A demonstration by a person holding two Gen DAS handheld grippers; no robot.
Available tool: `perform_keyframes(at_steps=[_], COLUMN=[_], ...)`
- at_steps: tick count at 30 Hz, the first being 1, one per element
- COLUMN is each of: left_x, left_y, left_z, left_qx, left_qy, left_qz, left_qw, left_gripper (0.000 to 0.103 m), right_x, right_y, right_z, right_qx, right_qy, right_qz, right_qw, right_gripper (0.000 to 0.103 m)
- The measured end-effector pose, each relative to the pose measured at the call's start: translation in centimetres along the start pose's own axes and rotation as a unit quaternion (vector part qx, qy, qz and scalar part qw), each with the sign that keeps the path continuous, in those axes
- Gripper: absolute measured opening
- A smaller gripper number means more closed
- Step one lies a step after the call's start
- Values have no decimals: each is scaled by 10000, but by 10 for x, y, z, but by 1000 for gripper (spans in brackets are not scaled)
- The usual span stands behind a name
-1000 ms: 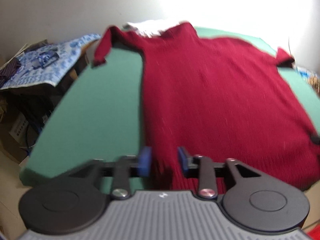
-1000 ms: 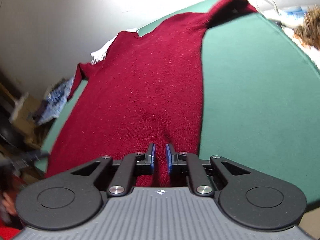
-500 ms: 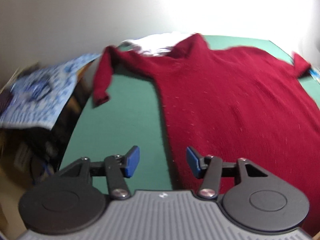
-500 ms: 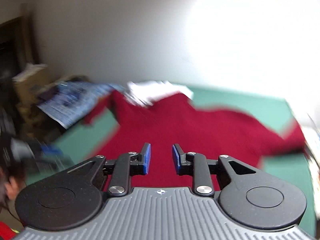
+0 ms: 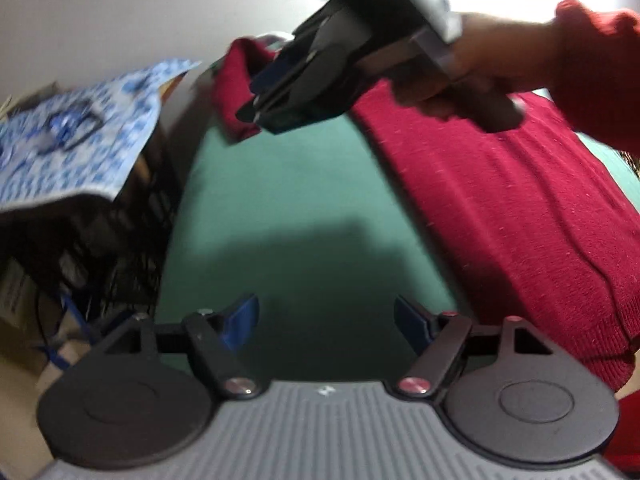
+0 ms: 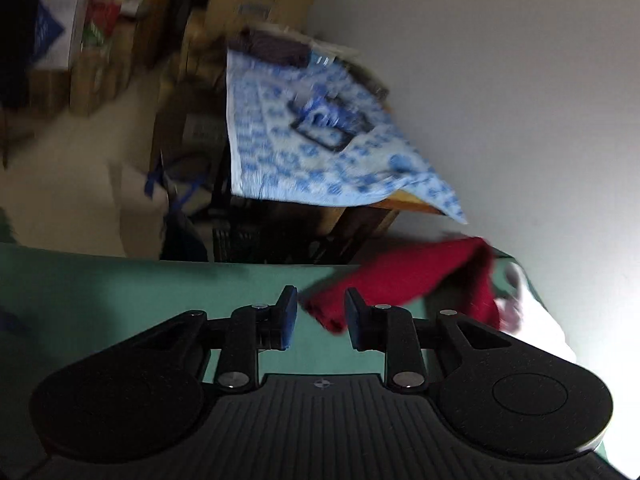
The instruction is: Fold clothes
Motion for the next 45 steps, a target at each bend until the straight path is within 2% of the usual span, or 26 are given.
perform_keyframes(at_steps=[4,7,9,10,13,14,15,16,17,19,20,22,23,24,25,26,27,29,31,32,34,37,38,39,41,45], left_x=[5,2,-3,-6,-16,-19,-23,-26,-29,-35,-37,-43,-45,-48,-49,-51,-52,-54,-59,-62,-68,-78,-80,-81,-81,-76], left_y=[3,1,-3,-6,-14,-17,-19,-22,-24,-28,-30,-36,-39,-42,-44,-45,-47,-52,-57,-60,-63,-66,-66,-64,-61,-57], left_z=[17,25,29,30,26,23,20,16,12,2,-4,-16,-22,-28,-35,-43,-50,-65,-78,-83,-96,-111,-116,-120,-126,-132], left_qx=[-50,45,128,185,336,373,427,487,548,628,667,718,746,776,830,886,906,845,833,842,838,799,790,779,744,582], left_qy=[124,221,238,220,107,57,6,-52,-112,-254,-318,-424,-464,-499,-538,-610,-727,-979,-1101,-1122,-1141,-1155,-1156,-1148,-1130,-1057], left_qz=[18,-1,-5,-1,3,1,2,4,5,-3,-12,-14,11,45,84,118,131,141,189,204,187,113,82,51,6,30], left_qw=[9999,9997,9996,9996,9994,9993,9991,9988,9984,9977,9973,9965,9961,9957,9951,9941,9931,9915,9902,9899,9898,9900,9901,9903,9908,9927], left_gripper=[82,83,83,83,84,84,85,85,85,86,87,90,90,90,90,90,91,91,91,91,91,93,93,94,96,97], right_x=[4,5,6,7,11,17,26,41,62,106,132,184,210,232,246,257,265,267,265,261,244,215,211,210,213,215], right_y=[-39,-47,-48,-44,-17,-3,16,38,61,106,125,162,180,194,203,211,219,231,233,228,210,173,160,148,131,119], right_z=[-7,-19,-29,-36,-68,-82,-98,-112,-123,-142,-143,-135,-132,-128,-123,-118,-112,-98,-87,-84,-80,-76,-74,-72,-72,-88], right_qx=[299,271,202,218,384,356,249,207,227,336,541,1034,1277,1470,1653,1869,2090,2487,2644,2555,2297,2085,2078,2049,1940,1741], right_qy=[-203,-659,-985,-1261,-2405,-2954,-3651,-4331,-4987,-6144,-6533,-7092,-7346,-7500,-7511,-7459,-7312,-6847,-6479,-6273,-5696,-4172,-3641,-3243,-2780,-2595], right_qz=[318,385,530,494,28,-225,-569,-965,-1405,-2182,-2335,-2403,-2428,-2280,-1935,-1552,-1232,-792,-542,-461,-274,132,312,461,639,680], right_qw=[9988,9967,9935,9905,9699,9545,9289,8959,8550,7575,7182,6547,6205,6033,6092,6202,6376,6805,7123,7342,7887,8845,9073,9224,9386,9475], right_gripper=[26,25,9,6,6,6,6,6,6,7,7,8,12,15,25,27,27,27,29,33,39,41,41,40,37,37])
Point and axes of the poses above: each gripper's, at about its wrist camera, not at the fingertips, and y roughly against the way its jaws point, z to its left, x to its underside, the point moved 1 cm from there along -y, roughly the way its jaws point, and after that the axes turned 2 degrees about -z, right-handed, at the moved point
